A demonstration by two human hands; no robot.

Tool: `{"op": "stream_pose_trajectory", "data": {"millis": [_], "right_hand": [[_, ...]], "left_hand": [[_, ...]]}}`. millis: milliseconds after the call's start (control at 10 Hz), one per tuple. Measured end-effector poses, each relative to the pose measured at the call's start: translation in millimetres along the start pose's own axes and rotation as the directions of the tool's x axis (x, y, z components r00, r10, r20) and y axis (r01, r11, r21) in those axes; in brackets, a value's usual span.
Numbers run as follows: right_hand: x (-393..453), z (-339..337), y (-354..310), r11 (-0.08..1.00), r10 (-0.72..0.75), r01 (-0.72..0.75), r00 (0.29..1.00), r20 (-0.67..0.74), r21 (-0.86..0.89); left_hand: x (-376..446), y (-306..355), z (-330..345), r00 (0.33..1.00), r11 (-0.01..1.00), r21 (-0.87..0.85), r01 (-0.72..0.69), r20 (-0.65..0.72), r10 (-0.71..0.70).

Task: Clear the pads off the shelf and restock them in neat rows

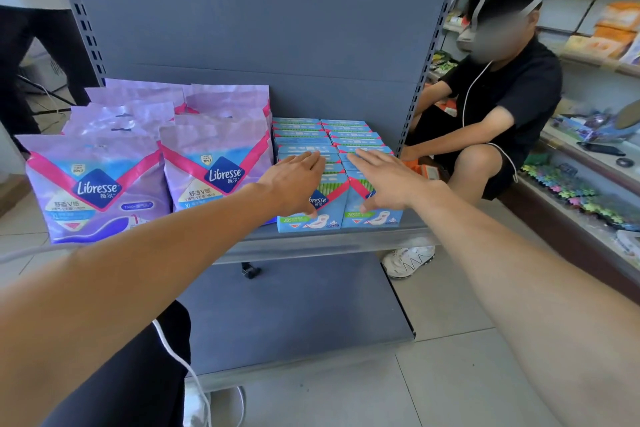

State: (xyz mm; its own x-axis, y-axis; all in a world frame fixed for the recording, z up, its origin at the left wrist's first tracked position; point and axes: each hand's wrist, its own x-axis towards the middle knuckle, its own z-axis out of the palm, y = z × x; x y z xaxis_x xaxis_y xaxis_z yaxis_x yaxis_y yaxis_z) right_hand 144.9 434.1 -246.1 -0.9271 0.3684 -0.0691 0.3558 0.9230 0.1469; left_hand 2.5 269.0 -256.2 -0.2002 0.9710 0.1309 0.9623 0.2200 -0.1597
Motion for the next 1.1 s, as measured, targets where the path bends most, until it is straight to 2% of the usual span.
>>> {"op": "stream_pose_trajectory", "data": {"millis": [200, 600, 1000, 1100], "right_hand": [[3.0, 1.4, 2.4, 0.999, -0.028, 0.028, 0.999, -0.024, -0.015], [-13.4, -13.5, -14.3, 0.999, 0.032, -0.032, 0.999, -0.003, 0.003], [-41.0, -62.9, -83.8, 0.977, 0.057, -0.053, 0.998, -0.015, 0.207], [-48.8, -75.6, -107.7, 0.973, 0.028, -0.021, 0.999, -0.028, 0.229]], "left_hand": [[-1.0, 1.1, -2.0, 1.000, 1.000, -0.003, 0.001, 0.015, -0.001], [-19.4, 1.0, -17.4, 0.999, 1.000, -0.020, 0.019, 0.033, -0.018], [-90.3, -43.5, -57.4, 0.993, 0.992, -0.065, 0.108, -0.036, -0.110], [-119.0, -60.0, -65.4, 0.987, 0.986, -0.048, 0.160, 0.022, -0.159]]}}
